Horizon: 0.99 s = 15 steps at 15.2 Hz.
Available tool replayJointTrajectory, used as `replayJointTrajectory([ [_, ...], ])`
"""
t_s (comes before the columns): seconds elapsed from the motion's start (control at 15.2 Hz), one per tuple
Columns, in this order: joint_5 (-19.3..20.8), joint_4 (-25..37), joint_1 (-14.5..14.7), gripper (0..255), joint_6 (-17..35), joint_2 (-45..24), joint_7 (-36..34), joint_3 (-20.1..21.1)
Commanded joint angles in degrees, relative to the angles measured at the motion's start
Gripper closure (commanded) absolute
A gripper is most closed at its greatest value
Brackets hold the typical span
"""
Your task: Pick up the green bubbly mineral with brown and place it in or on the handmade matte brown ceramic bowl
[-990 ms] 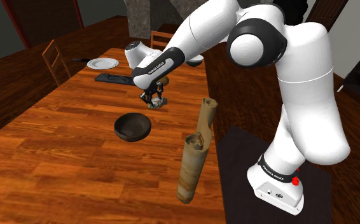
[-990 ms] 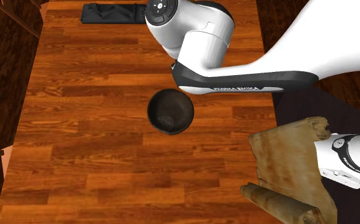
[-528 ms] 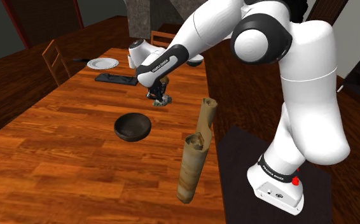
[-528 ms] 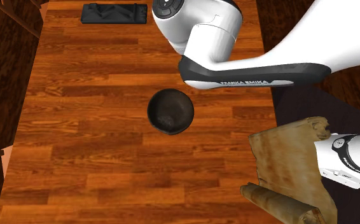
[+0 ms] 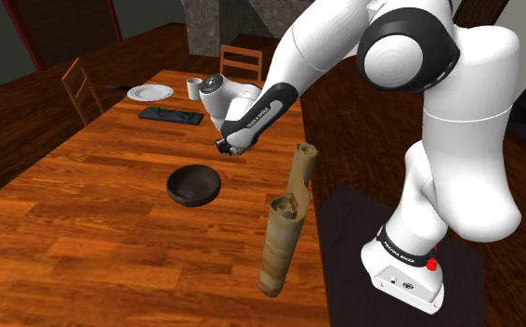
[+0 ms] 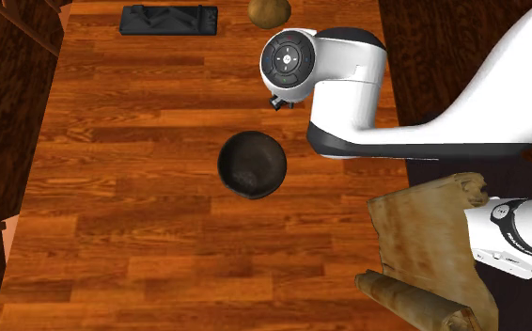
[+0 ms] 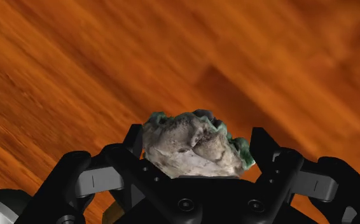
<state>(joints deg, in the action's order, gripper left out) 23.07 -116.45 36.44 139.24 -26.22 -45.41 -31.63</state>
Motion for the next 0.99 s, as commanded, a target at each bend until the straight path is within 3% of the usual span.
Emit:
replayJointTrajectory([
  [0.0, 1.53, -1.78, 0.90, 0, 3.35, -0.55, -4.01, -1.33],
  [0.33, 0.93, -1.46, -0.74, 0, 6.23, -3.46, -3.64, -0.96],
  [0.86, 0.92, -1.44, -0.74, 0, 6.22, -3.46, -3.63, -0.96],
  [0.92, 0.92, -1.44, -0.74, 255, 6.22, -3.46, -3.63, -0.96],
])
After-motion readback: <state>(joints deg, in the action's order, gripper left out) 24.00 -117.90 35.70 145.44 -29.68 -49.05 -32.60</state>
